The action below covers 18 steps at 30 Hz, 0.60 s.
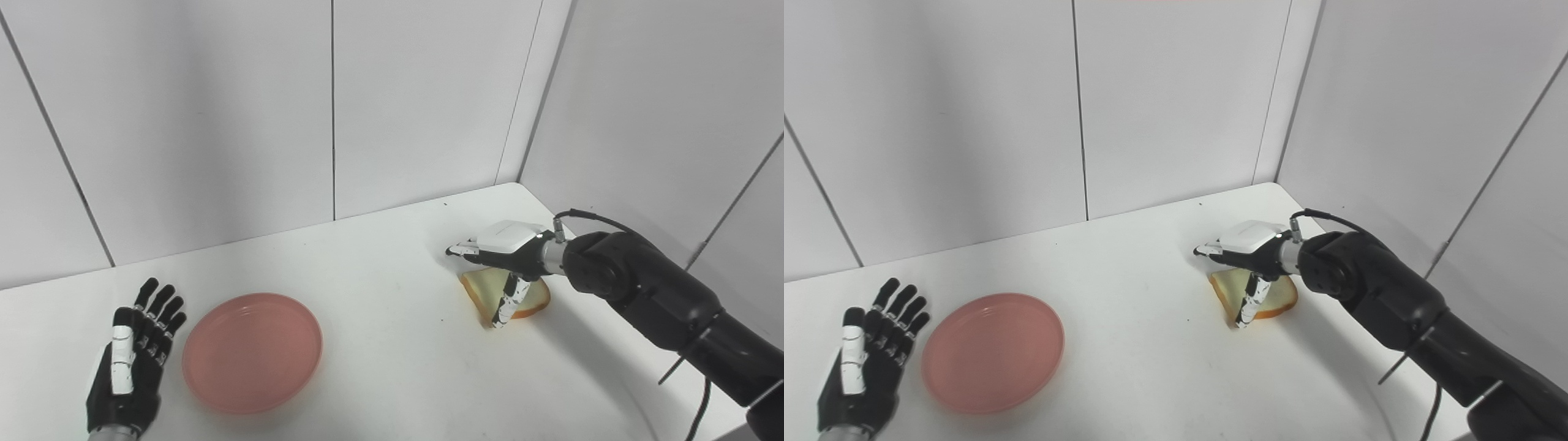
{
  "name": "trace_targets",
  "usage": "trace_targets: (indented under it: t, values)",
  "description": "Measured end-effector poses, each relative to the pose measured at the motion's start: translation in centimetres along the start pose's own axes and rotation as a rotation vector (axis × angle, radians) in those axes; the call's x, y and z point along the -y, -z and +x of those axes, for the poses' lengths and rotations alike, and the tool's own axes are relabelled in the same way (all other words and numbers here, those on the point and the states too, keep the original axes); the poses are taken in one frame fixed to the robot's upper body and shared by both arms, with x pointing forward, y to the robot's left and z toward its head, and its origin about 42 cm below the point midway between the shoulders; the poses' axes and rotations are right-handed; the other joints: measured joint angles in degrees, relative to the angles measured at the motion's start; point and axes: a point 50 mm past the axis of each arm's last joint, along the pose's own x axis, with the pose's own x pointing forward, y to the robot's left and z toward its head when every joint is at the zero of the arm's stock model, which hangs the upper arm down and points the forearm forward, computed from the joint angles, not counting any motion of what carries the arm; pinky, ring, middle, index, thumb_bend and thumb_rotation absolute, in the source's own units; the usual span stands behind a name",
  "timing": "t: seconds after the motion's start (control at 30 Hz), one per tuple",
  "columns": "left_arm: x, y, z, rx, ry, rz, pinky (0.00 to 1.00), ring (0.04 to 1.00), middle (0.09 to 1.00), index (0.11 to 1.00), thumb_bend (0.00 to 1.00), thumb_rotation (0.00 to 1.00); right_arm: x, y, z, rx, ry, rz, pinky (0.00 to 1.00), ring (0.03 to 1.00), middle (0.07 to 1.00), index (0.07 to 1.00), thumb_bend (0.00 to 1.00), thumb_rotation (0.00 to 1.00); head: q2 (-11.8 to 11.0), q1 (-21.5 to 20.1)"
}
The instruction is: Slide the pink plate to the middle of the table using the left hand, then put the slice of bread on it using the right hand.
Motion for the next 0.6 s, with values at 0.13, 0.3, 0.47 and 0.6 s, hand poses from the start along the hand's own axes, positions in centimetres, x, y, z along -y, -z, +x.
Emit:
trace_targets:
  t: [0.13,0.3,0.47,0.6]
  values:
    - [0.0,-0.1,-0.1,0.005,-0.001,-0.001,0.97,0.943,0.941,0.928,0.80,0.88,0.3,0.6,-0.2,-0.015,-0.024,-0.008,0.98,0.984,0.983,1.000,1.00,0.36,-0.1,0.1]
    - [0.0,-0.2,-0.2,0.013,0.002,-0.010,0.97,0.946,0.950,0.939,0.78,0.87,0.0,1.4,-0.2,-0.028,-0.055,-0.032,0.98,0.991,0.992,1.000,1.00,0.40,-0.1,0.0]
    - [0.0,-0.2,-0.2,0.013,0.009,-0.011,0.97,0.942,0.949,0.936,0.78,0.87,-0.2,1.4,-0.2,-0.033,-0.083,-0.053,1.00,1.000,1.000,1.000,1.00,0.36,0.0,0.0]
    - [0.0,-0.2,-0.3,0.013,0.011,-0.011,0.98,0.954,0.957,0.944,0.78,0.87,-0.6,1.8,-0.1,-0.047,-0.103,-0.046,1.00,1.000,1.000,1.000,1.00,0.35,0.0,0.1]
